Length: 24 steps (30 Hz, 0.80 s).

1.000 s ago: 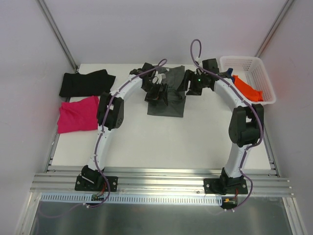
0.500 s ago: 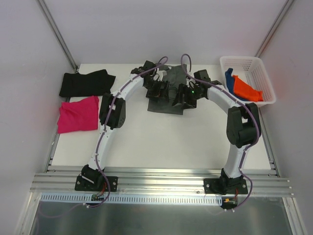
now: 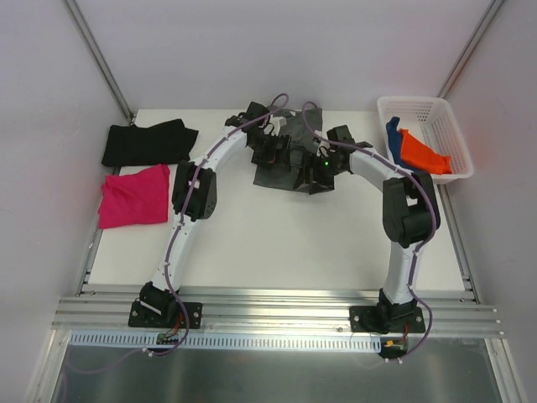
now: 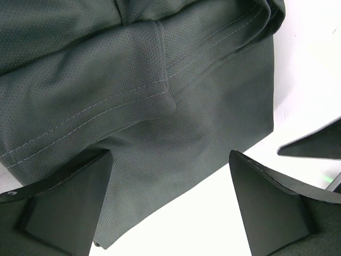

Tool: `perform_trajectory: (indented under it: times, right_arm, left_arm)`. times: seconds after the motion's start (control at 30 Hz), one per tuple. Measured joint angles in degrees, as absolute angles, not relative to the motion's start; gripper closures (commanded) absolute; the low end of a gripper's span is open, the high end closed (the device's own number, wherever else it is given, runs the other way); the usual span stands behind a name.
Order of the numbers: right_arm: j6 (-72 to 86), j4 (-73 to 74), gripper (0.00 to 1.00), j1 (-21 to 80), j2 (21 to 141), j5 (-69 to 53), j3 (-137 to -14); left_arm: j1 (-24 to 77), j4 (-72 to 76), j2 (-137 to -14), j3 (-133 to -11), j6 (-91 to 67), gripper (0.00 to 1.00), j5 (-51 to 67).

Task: Fold and stack the t-shirts
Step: Fold the folded rectangular tshirt in 1/3 of the way

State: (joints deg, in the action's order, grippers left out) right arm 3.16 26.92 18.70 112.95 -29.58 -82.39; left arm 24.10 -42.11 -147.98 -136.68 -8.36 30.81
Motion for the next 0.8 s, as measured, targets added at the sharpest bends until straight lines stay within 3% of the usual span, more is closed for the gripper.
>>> perform_trajectory:
  times: [0.43,0.8]
  right_arm:
    - [3.7,25.43,0.28,20.32,125.91,-29.45,-100.97]
    - [2.22,23.75,0.28,24.53,123.48,-30.04,-91.15]
  left_arm:
    - [19.81,-41.28,-142.5,-131.83,-9.26,0.09,31.22]
    - [19.09,-40.99,-142.17,-131.83,-10.72,0.1,32.64]
